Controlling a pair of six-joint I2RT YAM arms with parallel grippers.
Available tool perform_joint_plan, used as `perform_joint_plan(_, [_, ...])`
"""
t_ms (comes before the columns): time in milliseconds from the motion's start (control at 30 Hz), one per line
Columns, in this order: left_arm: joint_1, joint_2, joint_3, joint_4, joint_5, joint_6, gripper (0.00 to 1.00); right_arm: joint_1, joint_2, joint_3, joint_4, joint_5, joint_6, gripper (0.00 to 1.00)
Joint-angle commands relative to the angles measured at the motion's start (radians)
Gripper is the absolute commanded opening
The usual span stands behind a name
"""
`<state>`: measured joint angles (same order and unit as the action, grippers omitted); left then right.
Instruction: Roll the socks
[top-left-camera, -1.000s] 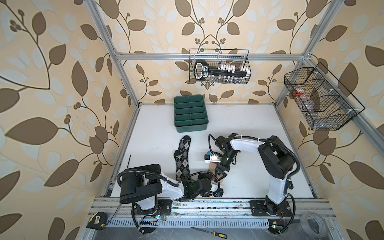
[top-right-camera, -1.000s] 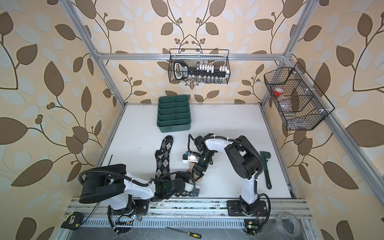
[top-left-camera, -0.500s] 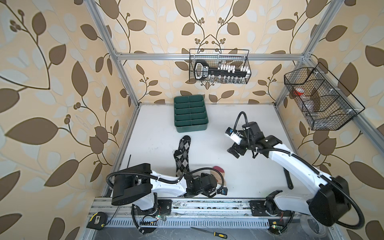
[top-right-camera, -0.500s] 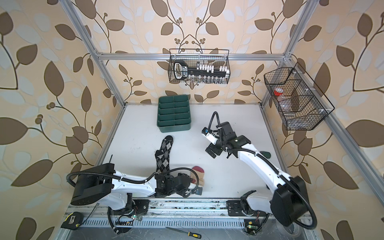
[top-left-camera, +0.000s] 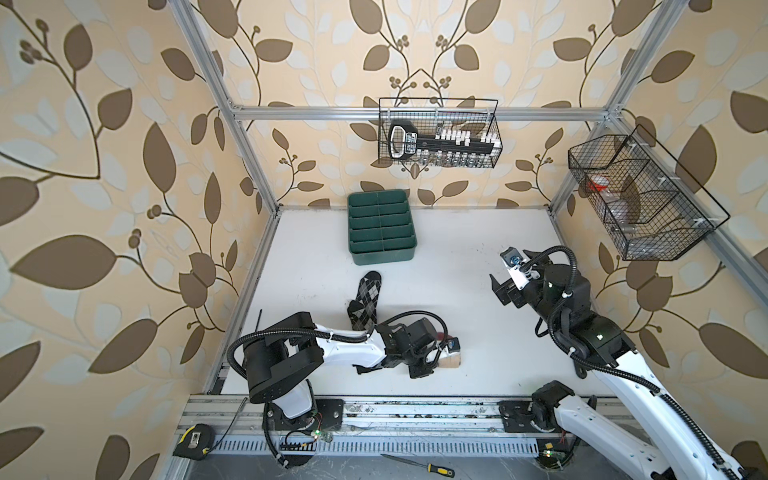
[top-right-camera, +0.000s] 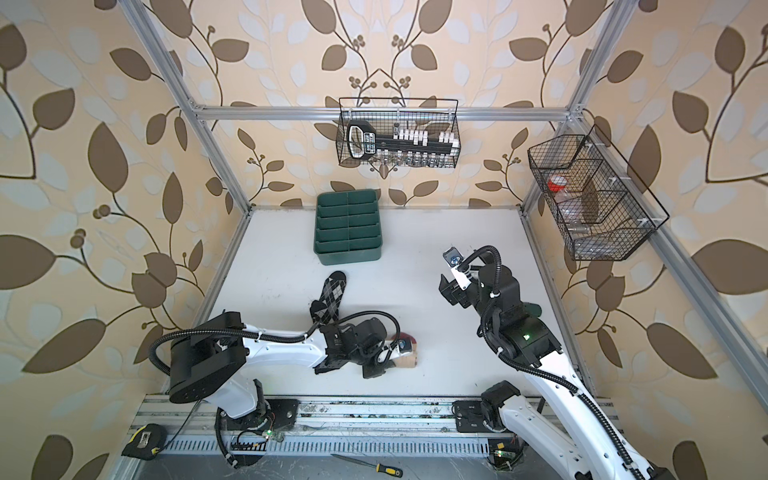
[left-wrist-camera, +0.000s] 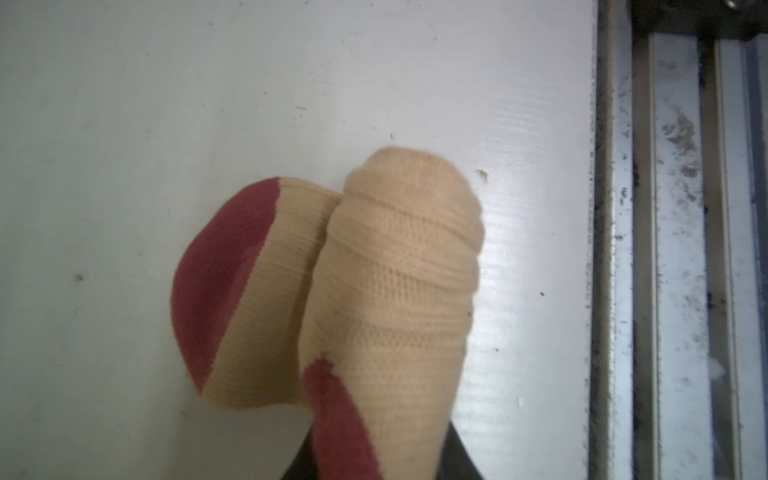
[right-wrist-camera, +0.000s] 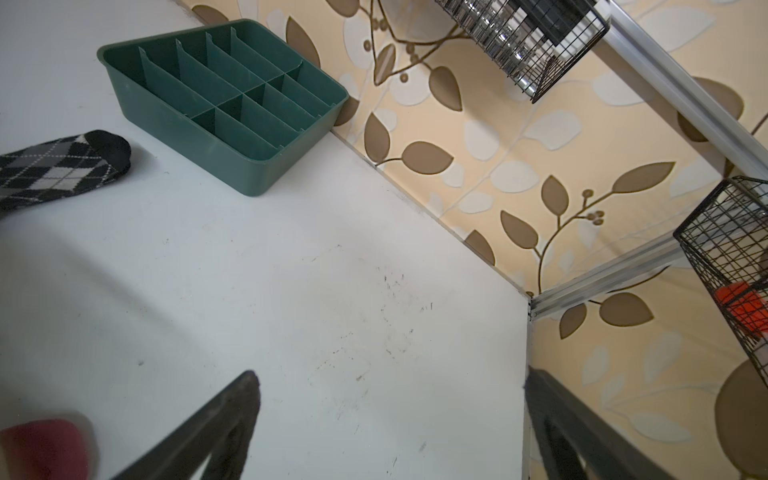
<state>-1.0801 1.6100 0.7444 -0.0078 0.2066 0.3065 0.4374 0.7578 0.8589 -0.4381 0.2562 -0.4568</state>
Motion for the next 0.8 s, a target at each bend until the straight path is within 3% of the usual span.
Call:
perform_joint_plan(0, [0.052,0.065,0.044,-0.167,0.141,-0.082,0.27,0.055,-0.018,-0.006,-0.121,0.013,-0.108,0.99])
perform_joint_plan(200, [0.095,0.136,0.092,-0.160,0.257,-0.117,0.27,0.340,-0.069,-0.052,-0.357,0.124,-0.275,0.98])
perform_joint_plan(433, [0.135,0.190,0.123,-0.188,0.343,-0.165,0.28,0.782,-0.167,-0.169,-0.468,0.410,-0.194,0.95])
perform_joint_plan(600, [0.175,0.218,0.146,-0.181,0.373,-0.228,0.28,1.093,-0.097,-0.250,-0.427,0.561,-0.115,0.97])
perform_joint_plan(767, [0.175,0.236,0.163,-0.196,0.379,-0.235,0.28,1.182,0.089,-0.316,-0.261,0.554,-0.107,0.97])
